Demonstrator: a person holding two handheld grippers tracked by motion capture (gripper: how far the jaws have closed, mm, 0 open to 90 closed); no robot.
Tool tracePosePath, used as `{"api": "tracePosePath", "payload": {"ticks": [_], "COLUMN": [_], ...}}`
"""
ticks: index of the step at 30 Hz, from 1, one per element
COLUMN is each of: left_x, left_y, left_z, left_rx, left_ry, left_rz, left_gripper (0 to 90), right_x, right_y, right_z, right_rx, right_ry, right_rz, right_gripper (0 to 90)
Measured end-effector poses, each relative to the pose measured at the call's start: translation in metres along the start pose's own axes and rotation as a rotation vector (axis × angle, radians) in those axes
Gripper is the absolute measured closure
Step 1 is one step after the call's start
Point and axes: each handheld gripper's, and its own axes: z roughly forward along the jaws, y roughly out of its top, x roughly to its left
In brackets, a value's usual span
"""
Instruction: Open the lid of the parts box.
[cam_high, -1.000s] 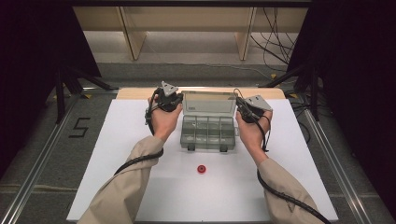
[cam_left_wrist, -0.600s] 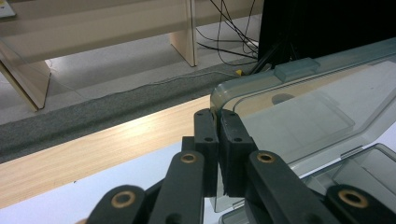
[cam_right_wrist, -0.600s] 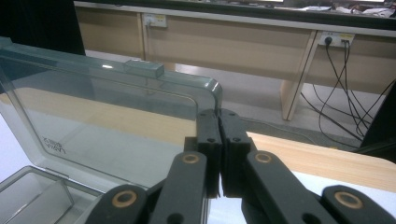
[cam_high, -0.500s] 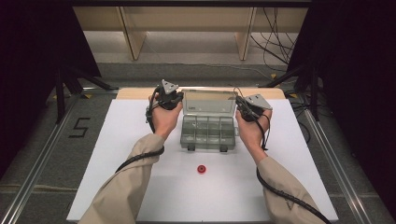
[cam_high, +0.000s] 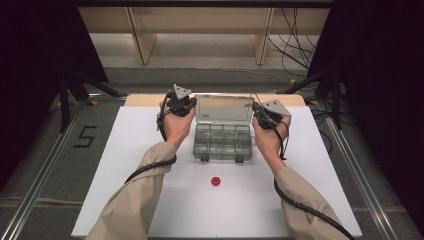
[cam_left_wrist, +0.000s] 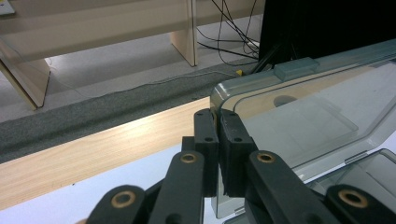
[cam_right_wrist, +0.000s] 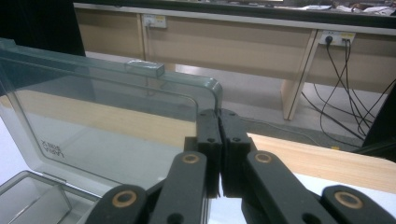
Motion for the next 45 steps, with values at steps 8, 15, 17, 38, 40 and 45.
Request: {"api": "tracePosePath", "payload": {"ticks": [8, 15, 17, 38, 40, 45], "left_x": [-0.003, -0.008, -0.008, -0.008, -0.007, -0.007], "left_y": [0.001, 0.001, 0.001, -0.003, -0.004, -0.008], "left_z": [0.002, 0.005, 0.005, 0.013, 0.015, 0.019], "left_rx": [-0.006, -0.013, -0.013, 0.015, 0.022, 0.036], "left_ry": [-0.015, 0.037, 0.038, 0.029, 0.029, 0.028], "left_rz": [0.008, -0.008, -0.001, 0.023, 0.020, 0.021], "left_gripper": [87.3, 87.4, 87.4, 84.3, 84.4, 84.6], "right_x": [0.003, 0.013, 0.008, -0.006, -0.006, -0.008], "right_y": [-0.002, 0.003, 0.001, -0.010, -0.010, -0.013], "right_z": [0.003, 0.002, 0.002, 0.003, 0.006, 0.011], "right_rx": [0.014, 0.007, 0.013, 0.030, 0.033, 0.050], "right_ry": [0.027, 0.030, 0.024, 0.002, -0.005, 0.006], "right_rz": [-0.016, -0.040, -0.025, 0.003, 0.016, 0.012], "right_gripper": [90.0, 90.0, 90.0, 74.3, 75.1, 81.9]}}
